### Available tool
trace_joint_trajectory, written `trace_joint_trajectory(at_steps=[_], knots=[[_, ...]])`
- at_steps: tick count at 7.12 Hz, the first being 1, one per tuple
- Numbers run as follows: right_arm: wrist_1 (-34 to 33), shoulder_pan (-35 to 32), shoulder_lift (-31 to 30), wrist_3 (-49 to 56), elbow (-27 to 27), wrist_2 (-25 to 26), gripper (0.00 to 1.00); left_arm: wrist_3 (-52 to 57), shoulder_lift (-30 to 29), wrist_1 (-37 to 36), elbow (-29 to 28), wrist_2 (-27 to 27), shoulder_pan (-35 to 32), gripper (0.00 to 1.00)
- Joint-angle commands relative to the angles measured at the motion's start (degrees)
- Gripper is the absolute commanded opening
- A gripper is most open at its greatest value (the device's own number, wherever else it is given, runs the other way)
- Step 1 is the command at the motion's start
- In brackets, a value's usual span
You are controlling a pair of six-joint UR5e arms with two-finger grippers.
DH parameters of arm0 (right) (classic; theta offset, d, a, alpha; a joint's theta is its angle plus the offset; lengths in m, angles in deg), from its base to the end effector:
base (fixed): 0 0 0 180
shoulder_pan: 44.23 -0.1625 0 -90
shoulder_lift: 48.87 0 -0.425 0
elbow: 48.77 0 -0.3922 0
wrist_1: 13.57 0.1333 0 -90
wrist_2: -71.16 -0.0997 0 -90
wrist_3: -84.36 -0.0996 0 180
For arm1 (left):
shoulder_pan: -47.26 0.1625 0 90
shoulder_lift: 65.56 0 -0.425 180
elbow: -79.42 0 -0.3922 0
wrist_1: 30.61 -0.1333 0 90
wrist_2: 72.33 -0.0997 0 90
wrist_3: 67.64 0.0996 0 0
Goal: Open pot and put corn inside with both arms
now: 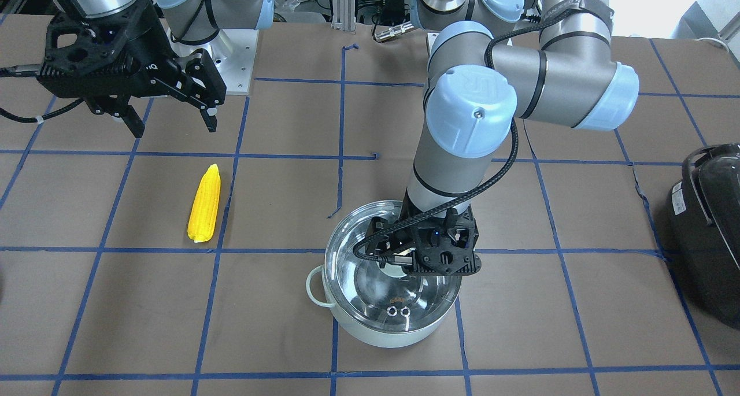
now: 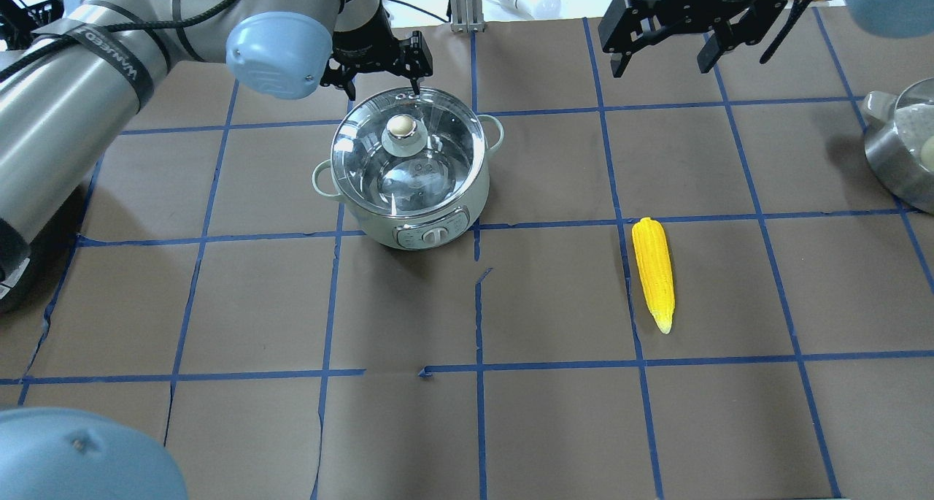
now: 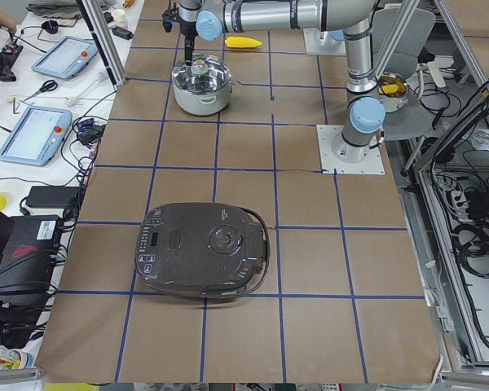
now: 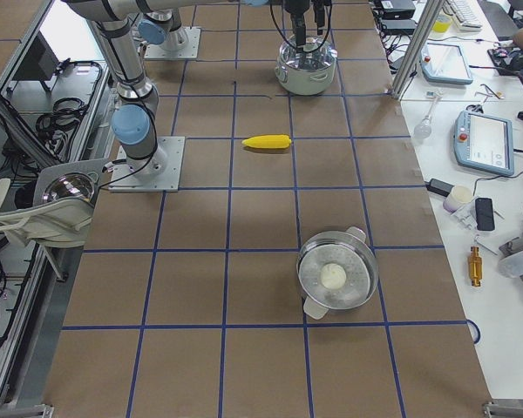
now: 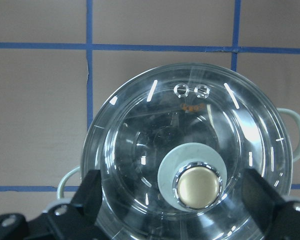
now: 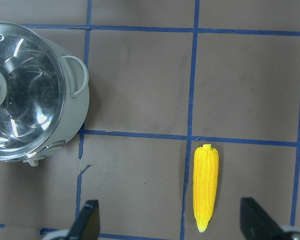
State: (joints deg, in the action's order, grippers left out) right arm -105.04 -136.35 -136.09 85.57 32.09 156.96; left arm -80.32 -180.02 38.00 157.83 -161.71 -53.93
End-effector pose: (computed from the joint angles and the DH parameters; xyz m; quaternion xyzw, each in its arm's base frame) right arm 0.1598 -0.5171 0.5456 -0.0315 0.9965 -0.0679 0.0371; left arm -0.2622 -0.6328 0.3783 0.0126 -0.9971 0.0716 0.0206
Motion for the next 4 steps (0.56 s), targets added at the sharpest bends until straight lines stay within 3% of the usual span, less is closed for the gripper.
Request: trace_joint_trajectory(at_steps=[1,4], knots=[[0.07,0.01,-0.05,0.02,0.00,0.06,1.00,-1.28,-0.85,-0.58,1.38,-0.09,-1.55,1.00],[0.07,-0.08,-0.05,-0.24,0.00,0.06,1.00,-1.46,-0.41,-0.14,3.23,0.00,-1.73,1.00]])
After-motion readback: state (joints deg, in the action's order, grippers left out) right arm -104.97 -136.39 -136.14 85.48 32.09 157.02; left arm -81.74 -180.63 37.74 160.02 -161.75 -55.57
